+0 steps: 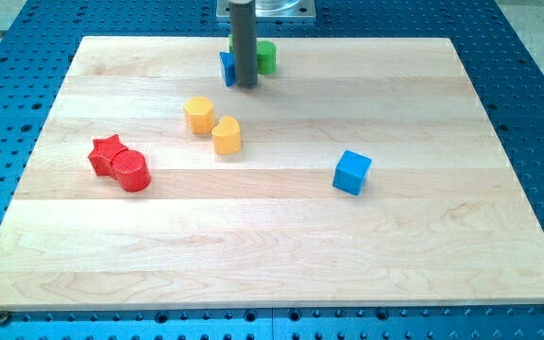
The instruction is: Slide the cube to the right side of the triangle
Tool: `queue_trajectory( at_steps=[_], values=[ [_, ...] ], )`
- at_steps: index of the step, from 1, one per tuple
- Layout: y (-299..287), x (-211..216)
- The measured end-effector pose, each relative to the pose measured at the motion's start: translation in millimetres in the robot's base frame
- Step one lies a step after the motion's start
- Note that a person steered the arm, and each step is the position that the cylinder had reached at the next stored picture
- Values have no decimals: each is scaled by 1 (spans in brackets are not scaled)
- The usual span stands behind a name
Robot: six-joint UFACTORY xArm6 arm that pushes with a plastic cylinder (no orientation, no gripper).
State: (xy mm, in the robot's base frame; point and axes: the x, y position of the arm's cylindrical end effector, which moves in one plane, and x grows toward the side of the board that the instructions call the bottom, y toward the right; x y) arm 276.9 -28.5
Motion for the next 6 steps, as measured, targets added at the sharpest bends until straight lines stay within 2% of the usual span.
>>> queue_trajectory(
  at_steps=[1, 2, 3, 4, 5, 6],
  values=[
    [0, 21],
    [87, 49],
    [203, 122],
    [185, 196],
    [121, 196],
    [124, 238]
  ],
)
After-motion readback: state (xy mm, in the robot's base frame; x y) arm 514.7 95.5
